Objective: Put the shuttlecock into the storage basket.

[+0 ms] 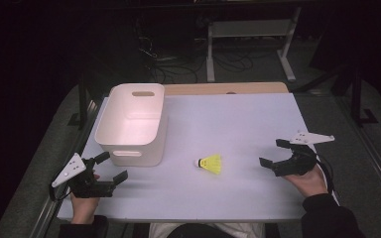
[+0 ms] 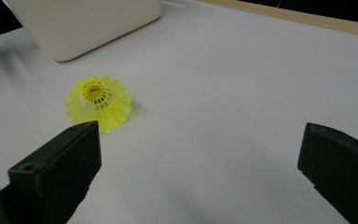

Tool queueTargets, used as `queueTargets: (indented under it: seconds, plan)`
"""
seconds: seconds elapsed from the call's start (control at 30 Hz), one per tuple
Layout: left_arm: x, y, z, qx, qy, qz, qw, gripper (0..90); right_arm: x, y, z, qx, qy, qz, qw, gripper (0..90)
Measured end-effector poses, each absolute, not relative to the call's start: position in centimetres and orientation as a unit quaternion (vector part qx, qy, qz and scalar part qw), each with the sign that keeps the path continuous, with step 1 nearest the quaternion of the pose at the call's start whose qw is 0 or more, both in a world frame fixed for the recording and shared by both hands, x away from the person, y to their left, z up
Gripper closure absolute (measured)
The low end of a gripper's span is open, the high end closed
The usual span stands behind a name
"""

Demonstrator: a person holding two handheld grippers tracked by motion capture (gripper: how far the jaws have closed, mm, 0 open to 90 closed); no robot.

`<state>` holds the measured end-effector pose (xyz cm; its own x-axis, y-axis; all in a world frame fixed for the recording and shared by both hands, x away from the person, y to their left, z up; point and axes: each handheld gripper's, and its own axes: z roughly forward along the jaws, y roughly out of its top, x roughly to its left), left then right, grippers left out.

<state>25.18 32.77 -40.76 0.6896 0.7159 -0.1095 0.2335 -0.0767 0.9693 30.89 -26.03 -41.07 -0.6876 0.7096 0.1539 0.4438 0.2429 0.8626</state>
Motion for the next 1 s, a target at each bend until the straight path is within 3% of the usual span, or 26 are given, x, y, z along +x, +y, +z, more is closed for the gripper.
queueTargets:
  seconds: [1.0]
  plan:
    - [25.0,32.8,-40.8,0.704,0.338,0.204,0.59,0.0,30.7,-24.3,-40.1,0.346,0.8,0.471,0.135,0.0]
